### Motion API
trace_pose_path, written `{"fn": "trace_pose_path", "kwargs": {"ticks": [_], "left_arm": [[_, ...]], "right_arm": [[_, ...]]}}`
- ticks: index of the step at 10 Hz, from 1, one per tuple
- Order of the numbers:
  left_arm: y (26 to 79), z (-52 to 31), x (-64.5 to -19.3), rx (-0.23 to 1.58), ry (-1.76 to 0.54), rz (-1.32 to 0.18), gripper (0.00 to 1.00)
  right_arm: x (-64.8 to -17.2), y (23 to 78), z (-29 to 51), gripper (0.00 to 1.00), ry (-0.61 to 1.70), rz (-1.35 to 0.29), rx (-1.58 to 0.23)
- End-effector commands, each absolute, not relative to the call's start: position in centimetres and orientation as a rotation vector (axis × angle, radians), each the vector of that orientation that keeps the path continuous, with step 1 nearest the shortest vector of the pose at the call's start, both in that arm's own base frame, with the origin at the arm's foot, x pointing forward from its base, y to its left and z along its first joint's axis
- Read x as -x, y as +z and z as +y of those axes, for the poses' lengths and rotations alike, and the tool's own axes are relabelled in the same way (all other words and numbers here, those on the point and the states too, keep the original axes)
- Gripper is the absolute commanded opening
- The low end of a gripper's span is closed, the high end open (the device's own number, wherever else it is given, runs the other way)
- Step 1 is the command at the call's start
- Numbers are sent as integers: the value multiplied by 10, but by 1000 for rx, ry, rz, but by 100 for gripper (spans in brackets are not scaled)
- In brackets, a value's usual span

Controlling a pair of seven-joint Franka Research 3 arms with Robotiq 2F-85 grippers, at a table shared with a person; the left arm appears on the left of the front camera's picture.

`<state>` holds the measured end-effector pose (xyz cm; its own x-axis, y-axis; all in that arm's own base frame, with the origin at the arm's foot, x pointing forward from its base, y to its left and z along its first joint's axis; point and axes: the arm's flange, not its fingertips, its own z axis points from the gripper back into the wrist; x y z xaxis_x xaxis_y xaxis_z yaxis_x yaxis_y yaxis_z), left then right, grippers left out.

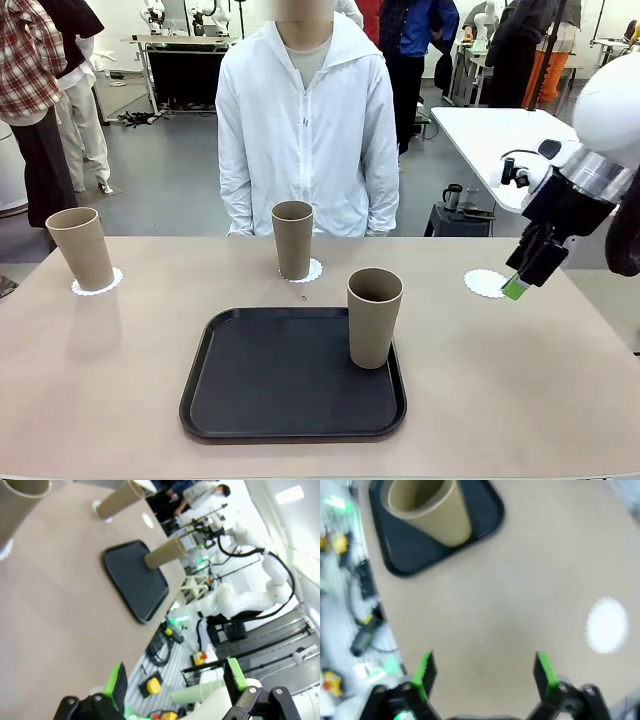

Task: Place coasters on the table and set cups on them.
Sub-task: Take one Reusable plastic cup from the Flat Tray and place it on a coaster set by the human.

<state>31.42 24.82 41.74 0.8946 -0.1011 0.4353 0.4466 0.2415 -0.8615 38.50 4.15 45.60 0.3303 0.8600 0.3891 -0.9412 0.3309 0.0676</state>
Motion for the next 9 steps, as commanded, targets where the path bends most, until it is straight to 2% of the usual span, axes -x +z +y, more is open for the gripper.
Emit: {"fn": "trace_pose_path", "kwargs": {"ticks": [1, 3, 4, 7, 8, 9], "left_arm": [[418, 248, -314, 1273, -367, -322, 100], [418, 248, -314, 1273, -367, -322, 100], [418, 248, -314, 1273, -367, -322, 100], [418, 248, -314, 1273, -367, -322, 100], [418, 248, -314, 1273, -367, -322, 100], [418, 248, -314, 1273, -367, -322, 100]], "right_arm": [[-406, 426, 27, 100, 1375, -435, -554], [-419, 410, 25, 100, 1439, -585, -797], [-420, 402, 25, 100, 1395, -662, -910], [-425, 382, 20, 100, 1375, -670, -954], [-424, 379, 24, 100, 1300, -650, -886], [-413, 385, 24, 100, 1380, -685, -969]]}}
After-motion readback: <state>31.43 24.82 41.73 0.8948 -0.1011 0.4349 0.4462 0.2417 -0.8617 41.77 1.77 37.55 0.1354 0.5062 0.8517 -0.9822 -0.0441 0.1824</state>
